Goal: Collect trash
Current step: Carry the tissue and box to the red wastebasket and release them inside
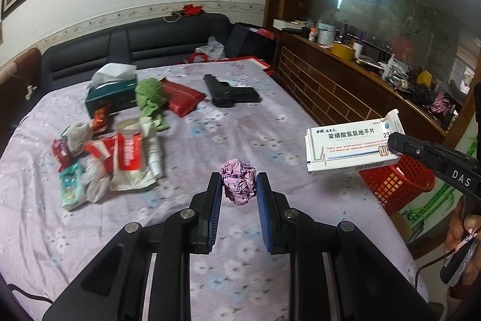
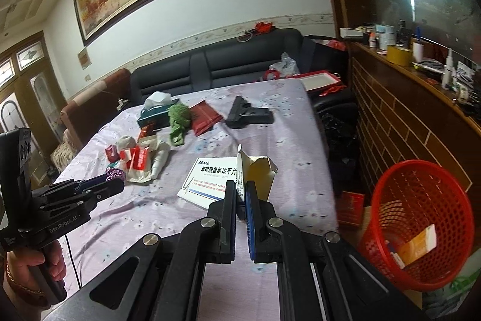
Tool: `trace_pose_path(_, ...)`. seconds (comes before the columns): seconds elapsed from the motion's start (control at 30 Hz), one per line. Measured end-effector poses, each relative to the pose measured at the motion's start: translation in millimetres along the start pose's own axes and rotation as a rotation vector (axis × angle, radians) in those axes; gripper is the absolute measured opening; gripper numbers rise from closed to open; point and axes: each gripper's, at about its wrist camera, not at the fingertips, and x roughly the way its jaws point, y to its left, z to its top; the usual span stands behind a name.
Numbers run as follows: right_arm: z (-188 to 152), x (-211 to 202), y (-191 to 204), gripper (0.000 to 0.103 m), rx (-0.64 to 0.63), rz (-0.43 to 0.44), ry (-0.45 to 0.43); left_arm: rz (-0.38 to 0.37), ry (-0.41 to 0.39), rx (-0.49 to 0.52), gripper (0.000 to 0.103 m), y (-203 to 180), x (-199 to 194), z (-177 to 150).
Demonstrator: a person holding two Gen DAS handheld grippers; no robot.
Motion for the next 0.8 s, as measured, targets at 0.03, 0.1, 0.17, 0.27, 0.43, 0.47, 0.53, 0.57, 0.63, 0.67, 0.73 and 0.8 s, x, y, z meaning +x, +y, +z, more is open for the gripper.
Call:
trace_pose_path(0.03,0.5,-2.8,-4.1,0.006,0.005,-0.006,-0.004,-0.004,-0.001,0.004,0.022,-3.3,1.2,1.4)
trace_pose_path(0.1,1.1,-7.2,-10.5,0.006,0.013,-0.016,-0.009,-0.017,-0.002,0.015,0.022,-11.9,4.1,4.3)
trace_pose_path(0.17,2.2,-12.3,-17.4,0.006,0.019,-0.028,-0.016,-0.028,0.0,0.026,0.022,-19.5,7.5,6.8)
trace_pose_path(0.27,2.5,-20.1,-27.7,0.006,0.031,-0.042,-0.029,-0.039,0.003,0.046,0.022,-32.4,11.8,10.6)
trace_pose_path(0.43,3.0,-29.8,-47.9,0.006,0.056,-0.066,-0.045,-0.059,0.002,0.066,0.022,-50.7,17.9,17.8)
trace_pose_path(0.47,2.7,-31.6,-51.2,0.006,0.06,-0.071,-0.048,-0.063,0.002,0.07,0.022,-54.3,19.4,19.2)
trace_pose_path(0.53,1.7,-37.5,-61.7,0.006,0.072,-0.085,-0.056,-0.074,0.003,0.08,0.022,-63.2,22.6,22.7)
trace_pose_path(0.57,1.2,-40.0,-65.9,0.006,0.077,-0.09,-0.059,-0.082,0.004,0.085,0.022,-67.3,24.7,24.3)
trace_pose_path(0.63,0.1,-46.2,-76.8,0.006,0.092,-0.103,-0.066,-0.102,0.006,0.091,0.022,-76.8,28.6,28.0)
trace_pose_path(0.67,-0.1,-48.6,-81.3,0.006,0.097,-0.11,-0.068,-0.116,0.007,0.095,0.022,-82.6,30.9,29.7)
trace_pose_path(0.73,-1.9,-54.2,-90.8,0.006,0.109,-0.125,-0.074,-0.135,0.007,0.104,0.022,-93.4,34.6,32.7)
trace_pose_path(0.8,-3.5,-60.8,-101.8,0.006,0.123,-0.145,-0.077,-0.153,0.006,0.12,0.022,-105.1,37.9,35.8)
